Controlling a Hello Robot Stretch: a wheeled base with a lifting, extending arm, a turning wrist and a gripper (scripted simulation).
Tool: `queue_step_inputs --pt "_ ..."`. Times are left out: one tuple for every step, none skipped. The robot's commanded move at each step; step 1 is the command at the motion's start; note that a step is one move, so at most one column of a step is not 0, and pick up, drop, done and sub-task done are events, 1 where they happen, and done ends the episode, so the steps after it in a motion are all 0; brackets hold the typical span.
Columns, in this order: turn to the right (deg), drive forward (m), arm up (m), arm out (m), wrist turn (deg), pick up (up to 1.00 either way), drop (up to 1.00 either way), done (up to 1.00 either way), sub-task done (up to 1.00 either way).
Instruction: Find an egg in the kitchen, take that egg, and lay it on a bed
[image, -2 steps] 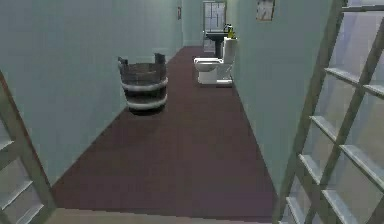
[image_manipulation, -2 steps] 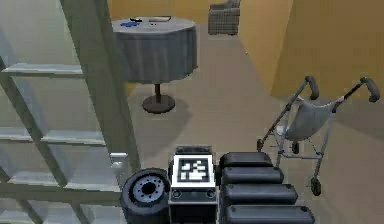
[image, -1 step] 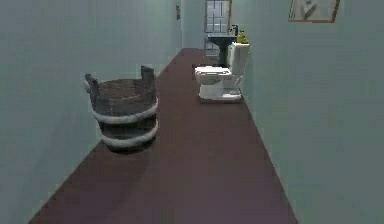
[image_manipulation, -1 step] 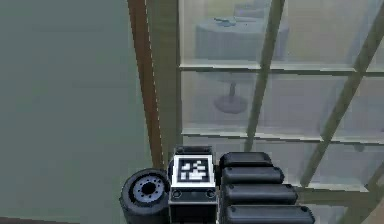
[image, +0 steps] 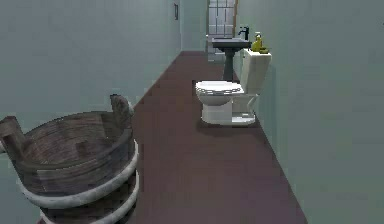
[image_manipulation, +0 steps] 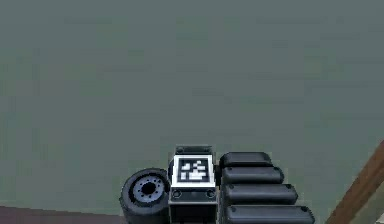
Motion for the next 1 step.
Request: queue_step_inputs --pt "-3.0 0.00 0.00 0.00 0.0 0.00 0.00 0.00 0.00"
